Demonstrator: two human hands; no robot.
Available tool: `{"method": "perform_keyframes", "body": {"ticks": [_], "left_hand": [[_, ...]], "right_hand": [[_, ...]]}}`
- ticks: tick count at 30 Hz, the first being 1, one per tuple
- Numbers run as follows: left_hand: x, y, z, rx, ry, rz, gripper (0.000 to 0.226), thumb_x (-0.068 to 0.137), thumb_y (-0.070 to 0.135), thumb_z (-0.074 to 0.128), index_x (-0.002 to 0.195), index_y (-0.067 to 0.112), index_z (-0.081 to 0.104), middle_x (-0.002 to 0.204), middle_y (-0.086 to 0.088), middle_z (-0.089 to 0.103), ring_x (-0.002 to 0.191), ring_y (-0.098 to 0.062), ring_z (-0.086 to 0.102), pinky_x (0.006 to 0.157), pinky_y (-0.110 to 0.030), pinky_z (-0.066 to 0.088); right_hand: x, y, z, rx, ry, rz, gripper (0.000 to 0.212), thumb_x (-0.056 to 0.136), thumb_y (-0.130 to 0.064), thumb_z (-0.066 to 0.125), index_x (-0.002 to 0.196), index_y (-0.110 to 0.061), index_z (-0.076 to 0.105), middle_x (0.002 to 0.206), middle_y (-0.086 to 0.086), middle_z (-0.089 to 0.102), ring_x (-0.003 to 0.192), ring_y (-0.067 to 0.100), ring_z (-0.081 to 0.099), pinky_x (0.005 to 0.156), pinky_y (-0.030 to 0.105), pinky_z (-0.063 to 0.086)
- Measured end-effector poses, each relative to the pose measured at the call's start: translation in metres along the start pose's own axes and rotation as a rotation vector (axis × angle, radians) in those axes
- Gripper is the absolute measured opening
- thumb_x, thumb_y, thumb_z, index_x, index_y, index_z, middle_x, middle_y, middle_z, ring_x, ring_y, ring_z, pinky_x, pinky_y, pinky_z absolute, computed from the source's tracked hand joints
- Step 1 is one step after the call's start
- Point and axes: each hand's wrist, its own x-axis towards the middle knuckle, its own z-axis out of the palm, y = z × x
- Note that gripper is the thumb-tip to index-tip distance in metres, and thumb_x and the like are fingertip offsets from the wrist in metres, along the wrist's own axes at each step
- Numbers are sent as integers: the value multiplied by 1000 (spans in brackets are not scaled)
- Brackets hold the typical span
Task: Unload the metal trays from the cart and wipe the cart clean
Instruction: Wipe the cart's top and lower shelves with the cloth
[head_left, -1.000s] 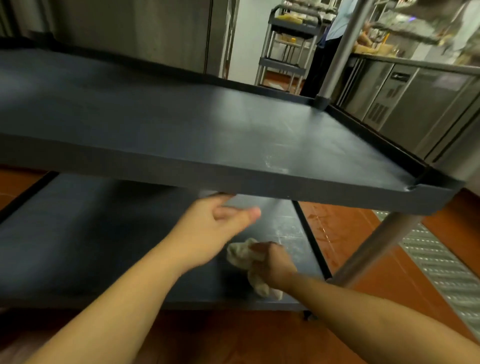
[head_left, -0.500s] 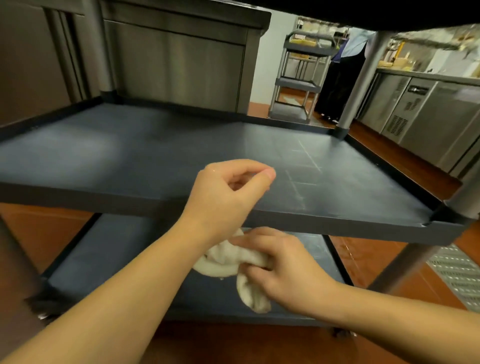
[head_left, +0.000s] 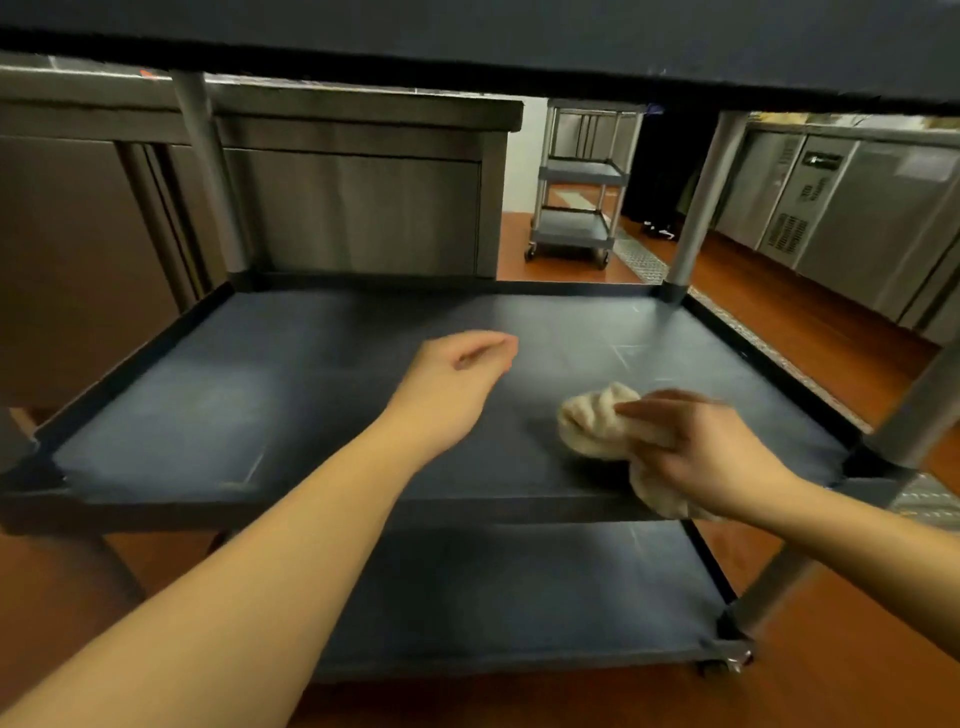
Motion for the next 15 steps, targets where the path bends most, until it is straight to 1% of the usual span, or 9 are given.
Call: {"method": "perform_keyframes", "body": {"ticks": [2, 4, 6, 7, 8, 10, 12, 14, 15], "left_hand": [[1, -8, 4, 28, -40, -31, 16, 91, 41, 56, 103, 40, 66, 107, 17, 67, 104, -1, 60, 81, -19, 42], [1, -15, 3, 48, -29, -38, 19, 91, 43, 55, 107, 41, 65, 111, 20, 64, 108, 1, 57, 80, -13, 39], [-3, -23, -1, 54, 54, -30, 18, 91, 45, 54, 106, 46, 64, 117, 23, 61, 111, 2, 53, 79, -11, 37], [-6, -27, -4, 48, 111, -21, 18, 91, 46, 53, 106, 47, 63, 120, 23, 59, 115, 1, 51, 83, -14, 38], [-9, -33, -8, 45, 160, -12, 20, 91, 47, 52, 108, 47, 63, 125, 21, 57, 120, -1, 48, 91, -18, 39], [-16, -42, -19, 65, 215, 16, 22, 92, 46, 51, 111, 46, 62, 132, 18, 53, 131, -2, 38, 105, -25, 32], [-24, -49, -34, 112, 260, 48, 23, 93, 42, 50, 114, 43, 62, 132, 18, 52, 133, -1, 33, 105, -21, 25], [-30, -55, -55, 150, 324, 66, 26, 94, 38, 51, 117, 39, 62, 129, 17, 54, 132, -4, 36, 106, -22, 26], [-33, -58, -66, 158, 353, 70, 27, 94, 37, 50, 118, 39, 61, 128, 16, 53, 131, -7, 38, 108, -26, 28]], "right_hand": [[-2, 23, -7, -101, -58, 90, 29, 84, -15, 64, 110, -26, 68, 115, -5, 62, 101, 18, 61, 78, 28, 47], [-3, 34, -14, -163, -50, 202, 26, 79, -15, 64, 102, -26, 66, 109, -2, 62, 93, 22, 62, 68, 34, 48], [-2, 28, -11, -171, -18, 312, 25, 77, -14, 63, 98, -27, 65, 106, 1, 62, 89, 26, 63, 63, 38, 48], [2, 17, -4, -176, -7, 316, 28, 76, -13, 62, 100, -27, 65, 107, 2, 62, 89, 28, 63, 62, 37, 48], [7, 0, 7, -185, -7, 293, 35, 76, -13, 62, 107, -28, 65, 110, 2, 61, 91, 30, 62, 64, 36, 47], [20, -46, 35, -183, -17, 203, 47, 77, -15, 62, 121, -32, 61, 117, 1, 58, 99, 32, 62, 73, 35, 48], [37, -99, 63, -155, -40, 100, 49, 77, -17, 62, 124, -32, 58, 120, 0, 56, 105, 29, 60, 81, 34, 49], [55, -152, 89, -106, -66, -23, 47, 80, -18, 61, 125, -27, 56, 121, 2, 54, 108, 29, 57, 82, 34, 47], [63, -176, 100, -70, -74, -89, 44, 83, -19, 59, 127, -24, 55, 121, 3, 54, 107, 30, 56, 81, 35, 47]]}}
